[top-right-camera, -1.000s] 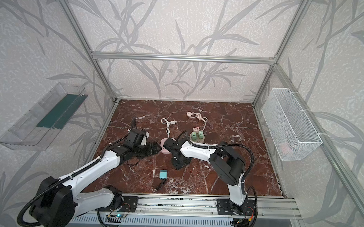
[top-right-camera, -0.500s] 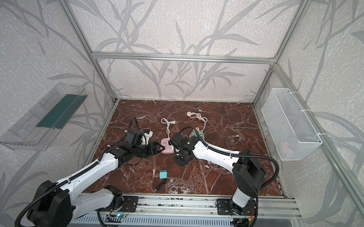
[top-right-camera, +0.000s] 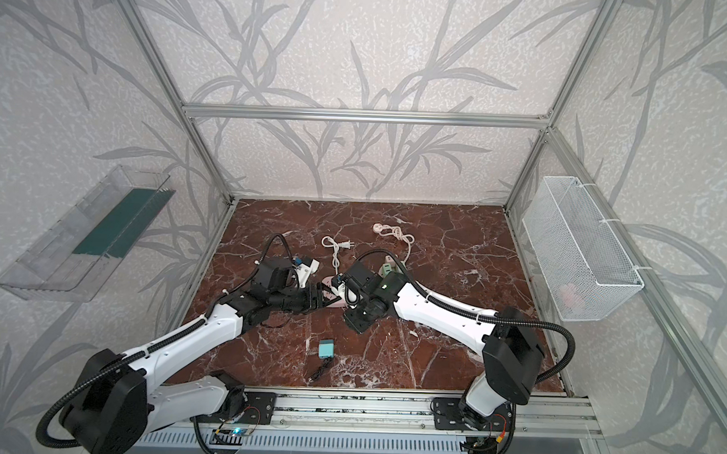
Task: Insert the plug
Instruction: 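Carry the teal charger toward the left gripper while the left gripper reaches to meet it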
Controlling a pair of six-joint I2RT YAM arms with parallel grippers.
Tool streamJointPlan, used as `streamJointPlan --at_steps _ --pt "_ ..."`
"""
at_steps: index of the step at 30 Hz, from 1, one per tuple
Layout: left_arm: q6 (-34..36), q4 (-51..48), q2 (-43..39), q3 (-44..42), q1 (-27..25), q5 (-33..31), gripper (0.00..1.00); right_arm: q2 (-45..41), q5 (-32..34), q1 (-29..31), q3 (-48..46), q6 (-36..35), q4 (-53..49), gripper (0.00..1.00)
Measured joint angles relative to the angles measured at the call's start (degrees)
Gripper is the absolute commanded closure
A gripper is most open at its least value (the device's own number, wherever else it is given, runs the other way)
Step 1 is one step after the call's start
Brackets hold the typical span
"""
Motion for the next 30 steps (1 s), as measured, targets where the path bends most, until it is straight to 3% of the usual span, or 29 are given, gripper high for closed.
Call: streamJointPlan --at_steps 22,30 --pt "-1.46 5.70 3.93 0.02 -3.37 6.03 0.52 0.09 1.22 -0.02 3.56 -0.81 0.02 1.00" --pt "-1.40 6.40 3.96 0.11 -3.58 6.93 0.79 1.51 0.68 -0.24 4.52 -1.03 0.26 1.00"
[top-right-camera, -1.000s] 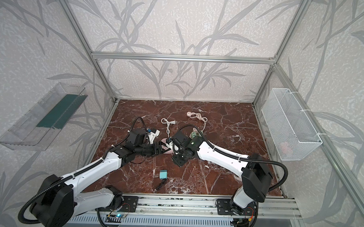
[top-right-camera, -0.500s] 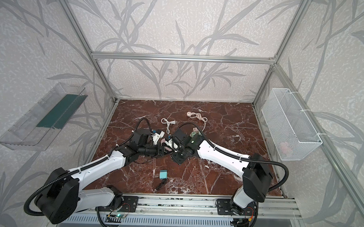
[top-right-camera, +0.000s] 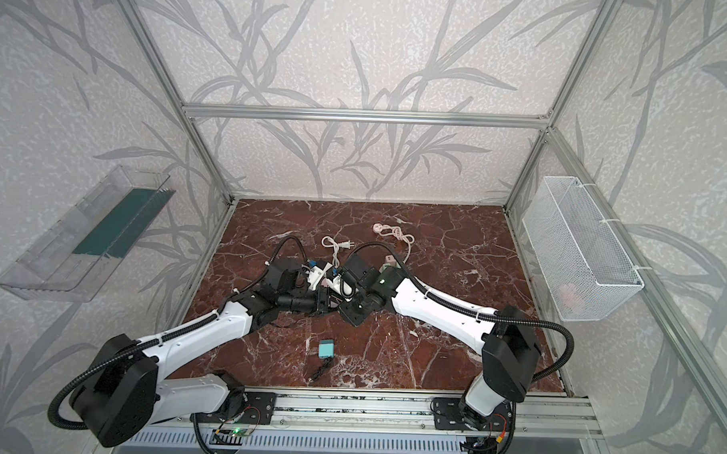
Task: Insert the plug
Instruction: 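Carry the teal charger toward the left gripper while the left gripper reaches to meet it, then grasp the teal charger with the left gripper while the right gripper opens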
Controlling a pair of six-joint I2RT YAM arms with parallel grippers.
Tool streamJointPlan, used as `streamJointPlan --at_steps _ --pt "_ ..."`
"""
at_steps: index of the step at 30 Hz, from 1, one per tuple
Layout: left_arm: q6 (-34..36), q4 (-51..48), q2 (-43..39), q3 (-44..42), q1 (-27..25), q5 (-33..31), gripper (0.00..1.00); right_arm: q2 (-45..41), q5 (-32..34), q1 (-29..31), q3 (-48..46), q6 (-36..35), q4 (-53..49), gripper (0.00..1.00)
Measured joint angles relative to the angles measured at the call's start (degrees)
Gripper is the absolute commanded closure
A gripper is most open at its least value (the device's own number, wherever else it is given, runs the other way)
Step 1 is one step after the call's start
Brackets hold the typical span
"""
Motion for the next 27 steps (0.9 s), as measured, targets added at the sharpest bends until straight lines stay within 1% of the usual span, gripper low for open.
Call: streamJointPlan --at_steps 1,2,3,4,5,6,8,9,11,14,16,19,22,27 --pt "0.33 0.15 0.07 0.00 0.02 0.09 0.83 0.11 -0.04 -0.15 0.07 -0.02 0.02 1.00" --pt "0.11 0.31 0.22 0.02 0.02 0.07 0.89 0.17 -0.11 -0.33 0.11 0.00 0.02 1.00" --pt "0.00 0.59 0.39 0.02 0.02 0.02 1.00 0.20 -0.20 -0.50 0.09 0.02 0.02 0.99" --pt "-0.04 0.87 0.55 0.02 0.02 0.11 1.00 0.20 -0.28 -0.70 0.09 0.04 0.02 0.98" --pt "-0.07 1.09 0.68 0.02 0.02 0.09 1.00 0.20 -0.52 -0.81 0.09 0.07 0.02 0.94" --pt "-0.15 1.22 0.72 0.02 0.02 0.09 1.00 0.20 -0.68 -0.98 0.09 0.09 0.02 0.88" --pt "-0.37 1.66 0.85 0.02 0.02 0.00 1.00 0.20 -1.25 -1.33 0.09 0.28 0.11 0.69" --pt "-0.46 1.86 0.87 0.02 0.02 -0.17 1.00 0.20 -1.60 -1.46 0.09 0.39 0.24 0.62" --pt "-0.59 2.27 0.85 0.02 0.04 -0.59 1.00 0.20 -1.88 -1.70 0.07 0.52 0.66 0.54" --pt "-1.01 2.36 0.66 0.02 0.07 -1.77 1.00 0.20 -2.21 -2.05 0.00 0.96 1.29 0.47" --pt "-1.44 2.21 0.55 0.02 0.33 -3.17 1.00 0.04 -2.23 -2.29 -0.02 1.31 2.34 0.39" --pt "-2.95 2.69 0.50 0.02 1.90 -4.20 1.00 -1.53 -1.99 -2.73 -1.68 1.92 5.40 0.37" --pt "-6.27 5.84 0.55 -0.07 4.74 -4.02 1.00 -5.22 -1.88 -3.56 -5.29 2.75 8.33 0.36" --pt "-15.26 17.38 3.30 -0.28 8.96 -2.43 1.00 -10.25 -2.60 -7.04 -8.57 4.98 12.20 0.37"
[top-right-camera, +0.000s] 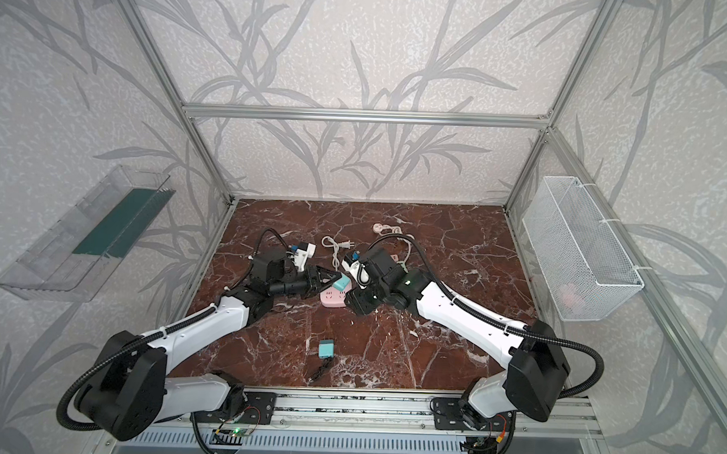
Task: Insert the plug
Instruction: 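Grasp the teal charger with the left gripper while the right gripper opens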
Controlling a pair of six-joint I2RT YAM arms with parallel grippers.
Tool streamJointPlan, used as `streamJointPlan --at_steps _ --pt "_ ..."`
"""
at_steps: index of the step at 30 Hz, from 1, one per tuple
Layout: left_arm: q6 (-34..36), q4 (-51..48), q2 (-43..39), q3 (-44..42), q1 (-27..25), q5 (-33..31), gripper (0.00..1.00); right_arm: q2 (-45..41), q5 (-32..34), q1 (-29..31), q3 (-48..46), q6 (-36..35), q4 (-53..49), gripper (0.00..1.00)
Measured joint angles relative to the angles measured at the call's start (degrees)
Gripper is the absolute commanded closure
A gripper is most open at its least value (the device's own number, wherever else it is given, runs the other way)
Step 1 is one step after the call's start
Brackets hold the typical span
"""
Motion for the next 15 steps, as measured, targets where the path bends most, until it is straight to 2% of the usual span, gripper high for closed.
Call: streamJointPlan --at_steps 8,12,15 --pt "-19.76 23.37 9.07 -0.28 0.94 3.43 1.00 -4.09 -2.60 -5.27 -6.29 4.92 9.18 0.41" --pt "-30.36 36.72 13.55 -1.57 0.94 3.96 1.00 -4.81 -3.34 -5.77 -8.04 5.57 13.03 0.41" --pt "-36.17 43.17 16.11 -2.23 0.94 4.63 1.00 -5.66 -3.41 -5.86 -8.96 4.87 16.02 0.41"
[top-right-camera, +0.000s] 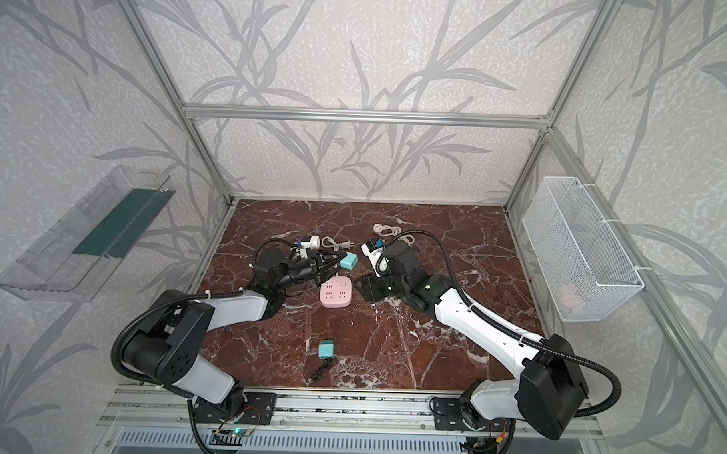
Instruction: Insert the plug
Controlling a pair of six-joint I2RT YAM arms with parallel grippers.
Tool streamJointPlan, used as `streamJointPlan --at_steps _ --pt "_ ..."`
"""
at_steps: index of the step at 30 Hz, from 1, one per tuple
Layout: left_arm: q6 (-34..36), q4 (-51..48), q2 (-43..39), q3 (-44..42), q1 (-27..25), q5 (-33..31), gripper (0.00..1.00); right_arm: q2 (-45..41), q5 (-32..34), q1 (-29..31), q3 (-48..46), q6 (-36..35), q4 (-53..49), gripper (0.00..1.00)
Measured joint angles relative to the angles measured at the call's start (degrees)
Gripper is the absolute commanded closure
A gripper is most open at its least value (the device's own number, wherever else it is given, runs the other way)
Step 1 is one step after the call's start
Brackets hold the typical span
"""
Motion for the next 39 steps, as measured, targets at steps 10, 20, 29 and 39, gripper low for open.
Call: streamJointPlan --at_steps 10,20,29,39 --pt "-3.74 3.19 -0.96 -0.94 0.00 2.91 1.00 -0.74 0.39 -0.37 -0.39 -4.24 4.48 0.40" --pt "-2.80 0.94 -3.04 -0.96 -0.07 5.03 1.00 0.35 -2.27 -1.11 2.19 -7.30 5.81 0.41" --pt "-2.82 0.63 -3.13 -0.96 -0.13 5.22 1.00 1.40 -5.38 -1.11 2.19 -7.26 6.95 0.42" --pt "-2.84 0.55 -3.19 -0.96 -0.24 5.53 1.00 3.13 -6.29 -1.16 4.13 -7.52 7.19 0.48"
